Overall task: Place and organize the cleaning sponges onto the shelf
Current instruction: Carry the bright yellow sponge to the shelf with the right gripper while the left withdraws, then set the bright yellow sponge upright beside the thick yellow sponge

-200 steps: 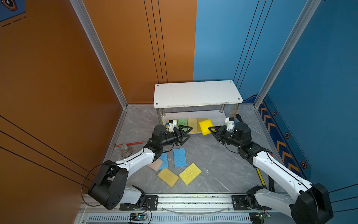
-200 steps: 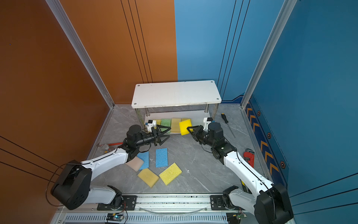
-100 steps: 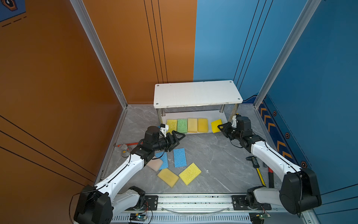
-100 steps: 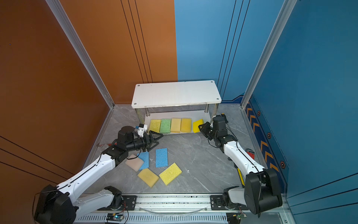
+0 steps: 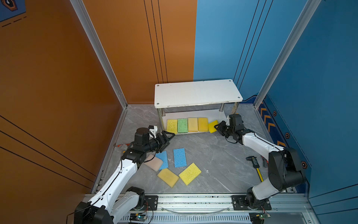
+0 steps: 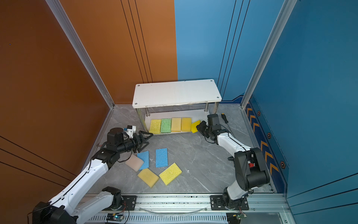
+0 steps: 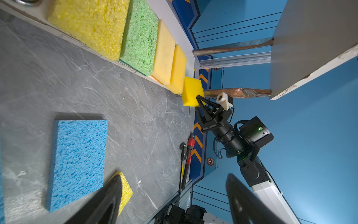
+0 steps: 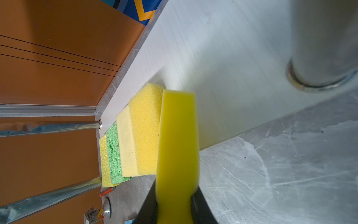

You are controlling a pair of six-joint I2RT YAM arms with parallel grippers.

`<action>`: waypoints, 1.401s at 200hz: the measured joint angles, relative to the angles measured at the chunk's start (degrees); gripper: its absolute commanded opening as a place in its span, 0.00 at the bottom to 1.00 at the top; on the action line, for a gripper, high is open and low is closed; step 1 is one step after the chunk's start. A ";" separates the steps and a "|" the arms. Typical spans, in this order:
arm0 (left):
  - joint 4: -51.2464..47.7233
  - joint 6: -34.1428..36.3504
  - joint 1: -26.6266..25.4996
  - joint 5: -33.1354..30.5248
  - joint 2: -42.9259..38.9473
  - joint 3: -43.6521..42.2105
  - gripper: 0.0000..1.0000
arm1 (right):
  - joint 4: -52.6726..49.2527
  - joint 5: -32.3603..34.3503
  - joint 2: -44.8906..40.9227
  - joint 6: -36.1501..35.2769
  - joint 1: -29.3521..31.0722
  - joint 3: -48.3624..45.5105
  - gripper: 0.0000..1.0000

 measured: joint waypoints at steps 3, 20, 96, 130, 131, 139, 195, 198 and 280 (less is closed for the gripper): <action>-0.09 0.00 0.17 0.07 -0.13 -0.07 0.85 | -0.04 0.09 0.22 0.00 0.04 0.11 0.25; -0.42 0.02 1.11 0.39 -0.96 -0.48 0.85 | -0.04 0.61 1.01 0.00 0.24 0.72 0.25; -0.42 0.00 3.37 1.88 -1.68 -1.73 0.85 | 0.48 7.82 -0.74 -0.22 2.45 0.63 0.25; -0.35 0.02 3.48 2.51 -0.44 -1.73 0.85 | 2.40 11.74 -4.61 -2.38 3.85 -0.17 0.31; -0.37 0.02 3.48 2.56 -0.37 -1.73 0.85 | 2.45 11.80 -4.68 -2.45 3.91 -0.17 0.31; -0.31 -0.02 3.48 2.67 -0.09 -1.73 0.85 | 2.93 12.39 -5.11 -3.48 4.55 -0.17 0.32; 0.57 -0.72 3.48 3.26 0.42 -1.73 0.85 | 2.51 23.89 -5.35 -18.71 11.39 -0.79 0.32; 0.61 -0.72 3.48 3.30 0.42 -1.73 0.85 | 2.56 24.46 -5.46 -19.41 11.67 -1.01 0.32; 2.51 -2.23 3.54 3.78 -0.04 -4.00 0.85 | 5.27 34.27 -6.16 -34.91 12.46 -3.54 0.33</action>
